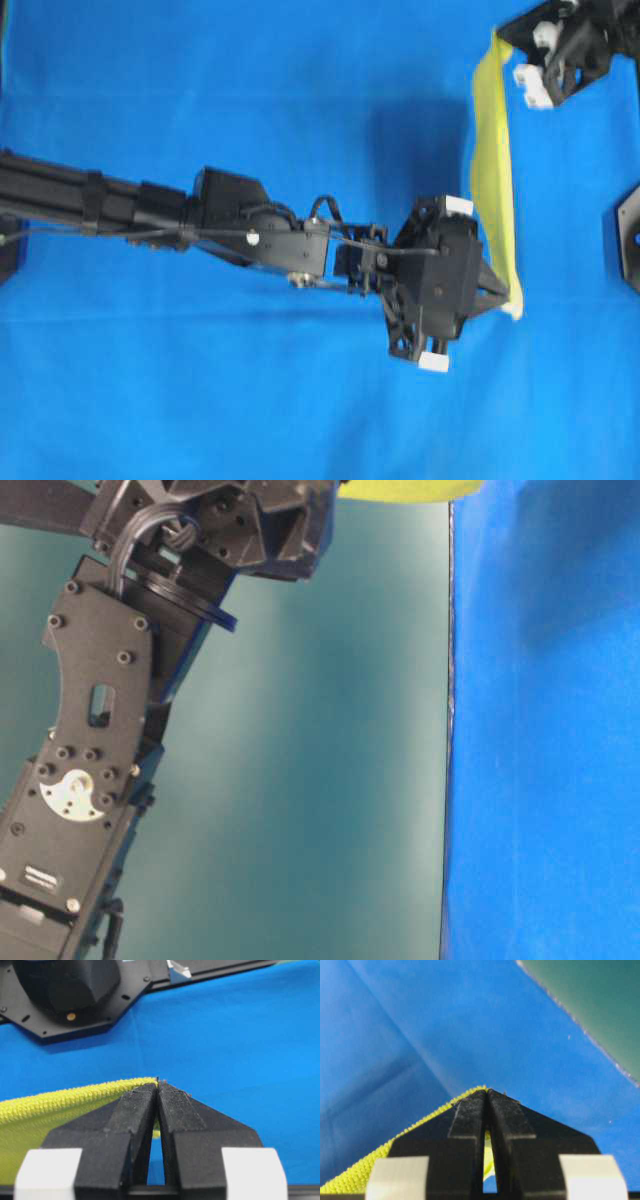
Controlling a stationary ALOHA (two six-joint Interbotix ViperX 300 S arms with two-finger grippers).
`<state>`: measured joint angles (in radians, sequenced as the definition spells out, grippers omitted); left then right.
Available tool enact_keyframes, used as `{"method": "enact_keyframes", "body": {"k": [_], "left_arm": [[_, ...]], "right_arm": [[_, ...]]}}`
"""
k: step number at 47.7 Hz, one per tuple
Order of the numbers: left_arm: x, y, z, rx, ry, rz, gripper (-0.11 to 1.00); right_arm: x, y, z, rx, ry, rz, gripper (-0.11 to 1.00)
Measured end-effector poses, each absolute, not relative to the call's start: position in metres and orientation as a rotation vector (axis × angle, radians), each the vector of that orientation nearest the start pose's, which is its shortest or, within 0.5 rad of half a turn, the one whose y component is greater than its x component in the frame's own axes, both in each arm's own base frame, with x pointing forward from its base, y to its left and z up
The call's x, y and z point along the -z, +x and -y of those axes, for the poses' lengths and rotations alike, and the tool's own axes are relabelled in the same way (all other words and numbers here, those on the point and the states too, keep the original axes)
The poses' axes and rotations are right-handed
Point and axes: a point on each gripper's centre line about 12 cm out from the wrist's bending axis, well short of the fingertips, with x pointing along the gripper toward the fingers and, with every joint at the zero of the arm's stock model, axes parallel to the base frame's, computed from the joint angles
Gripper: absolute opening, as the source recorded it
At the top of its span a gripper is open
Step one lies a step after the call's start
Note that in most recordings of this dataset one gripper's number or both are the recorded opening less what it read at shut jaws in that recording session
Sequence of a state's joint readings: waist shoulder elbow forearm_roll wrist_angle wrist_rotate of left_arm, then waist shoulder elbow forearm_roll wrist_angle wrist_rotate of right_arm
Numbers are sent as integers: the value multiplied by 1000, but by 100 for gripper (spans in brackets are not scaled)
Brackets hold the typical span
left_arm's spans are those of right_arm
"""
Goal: Fold the yellow towel.
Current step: 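Lift the folded strip and rotate it vertical, right gripper moving far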
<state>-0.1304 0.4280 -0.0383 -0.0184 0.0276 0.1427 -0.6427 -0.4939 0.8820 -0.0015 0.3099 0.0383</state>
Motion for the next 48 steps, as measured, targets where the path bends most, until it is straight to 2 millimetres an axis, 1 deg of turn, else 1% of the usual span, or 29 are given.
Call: {"method": "enact_keyframes", "body": {"k": [1,4,8,19,26,30,37,48], "left_arm": [[-212,558,73,154,144,-413,1],[-199,551,73,154,135,-448,1],[-186,535,71,150,114,-488,1],[-158,482,69,127,13,-605,1],[-146,458,71,129,-9,-643,1],[-142,449,72,132,-8,-658,1],[-139,440,71,133,-6,-673,1],[-135,432,70,134,1,-693,1]], "right_arm": [[-227,224,167,627,260,-668,1],[-220,232,168,614,256,-673,1],[-211,247,169,590,248,-668,1],[-194,301,179,527,220,-662,1],[-190,335,178,483,205,-669,1],[-187,350,179,466,198,-671,1],[-184,363,181,456,196,-673,1],[-182,366,182,459,204,-672,1]]}}
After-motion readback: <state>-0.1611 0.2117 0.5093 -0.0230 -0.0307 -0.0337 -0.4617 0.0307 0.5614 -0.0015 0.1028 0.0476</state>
